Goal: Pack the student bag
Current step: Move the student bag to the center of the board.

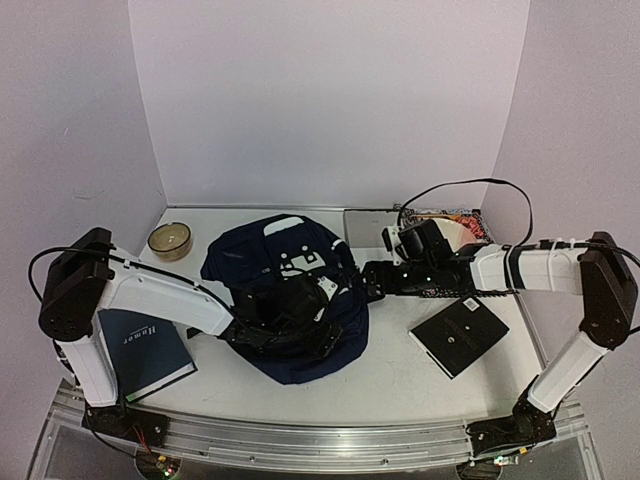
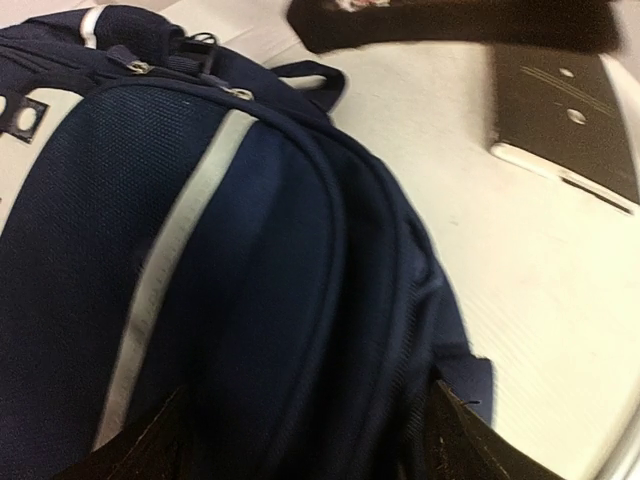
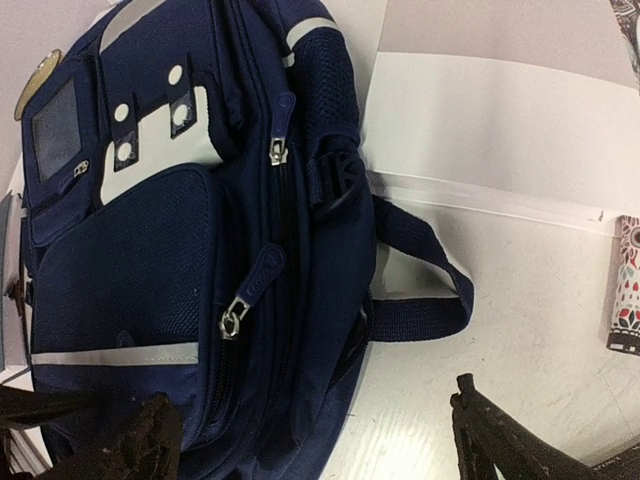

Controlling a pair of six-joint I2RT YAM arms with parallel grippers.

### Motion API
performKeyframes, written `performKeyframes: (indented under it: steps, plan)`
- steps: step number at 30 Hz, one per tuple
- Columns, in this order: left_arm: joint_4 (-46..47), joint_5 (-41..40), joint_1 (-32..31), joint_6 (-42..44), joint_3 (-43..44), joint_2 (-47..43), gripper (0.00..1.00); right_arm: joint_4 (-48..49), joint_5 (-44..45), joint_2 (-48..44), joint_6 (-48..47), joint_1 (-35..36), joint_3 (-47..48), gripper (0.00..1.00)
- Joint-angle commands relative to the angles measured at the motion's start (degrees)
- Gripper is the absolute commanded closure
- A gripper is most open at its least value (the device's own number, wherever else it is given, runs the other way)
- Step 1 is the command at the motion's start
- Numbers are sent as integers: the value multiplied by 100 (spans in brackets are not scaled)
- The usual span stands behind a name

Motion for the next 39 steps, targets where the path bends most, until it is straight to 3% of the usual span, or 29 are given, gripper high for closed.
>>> performKeyframes:
  steps: [1, 9, 14, 20, 27, 35, 39]
  plan:
    - [-374, -1278, 24, 80, 468, 217, 29, 64, 67, -130, 76, -46, -93, 6]
    - [-767, -2757, 26, -76, 415, -17, 51, 55, 346, -90, -23, -136, 72, 6]
    - [-790, -3027, 37, -93, 363, -382, 64, 30, 718, 15, -196, -296, 329, 4]
    - [-790, -3335, 118, 106, 393, -549, 69, -41, 730, 355, -288, -823, 728, 4]
    - [-794, -3118, 341, 231, 405, -732, 70, -68, 393, 932, -168, -1392, 1227, 3]
    - [-747, -2035, 431, -318, 46, -1022, 48, -94, -106, 1781, -62, -1822, 1683, 3]
    - [-698, -1776, 556, -515, -123, -1137, 43, -103, -230, 2160, -45, -1930, 1920, 5]
